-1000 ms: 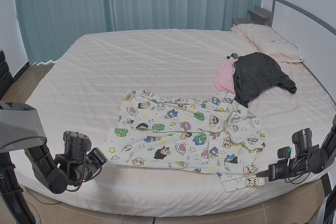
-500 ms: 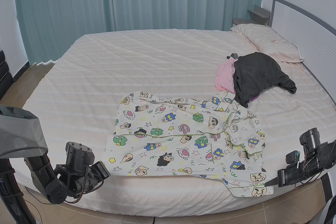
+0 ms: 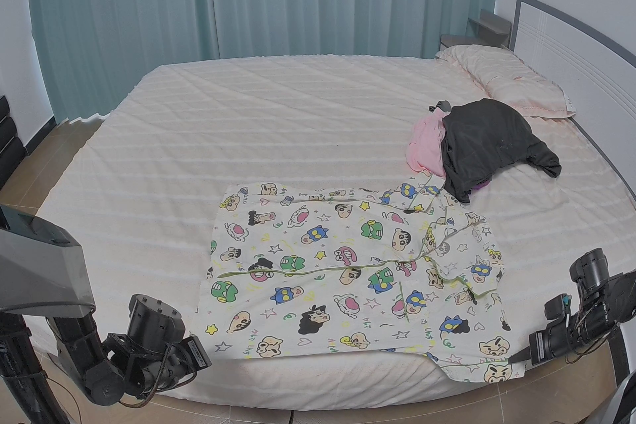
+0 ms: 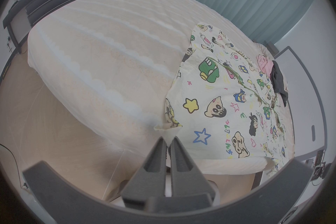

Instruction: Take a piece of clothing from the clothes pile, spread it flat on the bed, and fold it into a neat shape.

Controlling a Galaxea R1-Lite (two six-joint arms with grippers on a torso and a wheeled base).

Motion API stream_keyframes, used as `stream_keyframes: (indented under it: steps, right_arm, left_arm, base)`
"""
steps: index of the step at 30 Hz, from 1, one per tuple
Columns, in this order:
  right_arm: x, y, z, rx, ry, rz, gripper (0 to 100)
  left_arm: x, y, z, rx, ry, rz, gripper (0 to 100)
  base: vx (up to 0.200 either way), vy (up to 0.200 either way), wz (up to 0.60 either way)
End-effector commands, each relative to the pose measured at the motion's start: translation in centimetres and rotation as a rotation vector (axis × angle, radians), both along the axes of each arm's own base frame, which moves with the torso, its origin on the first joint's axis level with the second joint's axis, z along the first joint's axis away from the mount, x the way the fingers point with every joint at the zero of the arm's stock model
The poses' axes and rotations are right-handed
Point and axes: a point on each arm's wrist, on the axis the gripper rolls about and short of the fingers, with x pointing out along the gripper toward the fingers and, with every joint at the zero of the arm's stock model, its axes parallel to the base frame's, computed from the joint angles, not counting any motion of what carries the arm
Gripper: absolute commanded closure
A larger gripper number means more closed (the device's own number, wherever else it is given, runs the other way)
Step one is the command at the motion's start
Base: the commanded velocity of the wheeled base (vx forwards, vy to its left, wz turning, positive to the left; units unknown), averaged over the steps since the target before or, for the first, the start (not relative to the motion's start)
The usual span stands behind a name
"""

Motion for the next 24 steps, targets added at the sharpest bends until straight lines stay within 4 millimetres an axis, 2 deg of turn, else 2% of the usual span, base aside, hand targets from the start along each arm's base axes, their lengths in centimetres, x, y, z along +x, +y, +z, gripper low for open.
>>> stream_keyframes:
  steps: [1,8,9,18,22,24]
  right_arm:
    - [-0.3,0.0,-0.3,-0.015,0.027,0.008,100]
    - [-0.6,0.1,-1.2,-0.023,0.081,0.040,100]
    - [-0.5,0.1,-1.3,-0.021,0.082,0.037,0]
    - [-0.3,-0.6,0.2,-0.017,-0.006,-0.010,0]
    - [1.6,-1.1,2.2,0.020,-0.095,-0.118,0]
    - [1.9,-1.0,2.4,0.033,-0.102,-0.137,0]
  left_arm:
    - [-0.4,0.1,-0.2,0.014,0.017,-0.011,100]
    - [-0.4,0.1,-0.4,0.017,0.027,-0.014,100]
    - [-0.4,0.1,-0.5,0.017,0.029,-0.014,0]
    - [-1.3,0.9,0.1,0.015,0.028,0.009,0]
    - [-0.3,2.1,2.3,-0.040,-0.088,0.075,0]
    - [-0.1,2.2,2.6,-0.044,-0.106,0.080,0]
  base:
    - [0.000,0.000,0.00]
    - [0.000,0.000,0.00]
    - [0.000,0.000,0.00]
    - [0.000,0.000,0.00]
    - [0.000,0.000,0.00]
    - [0.000,0.000,0.00]
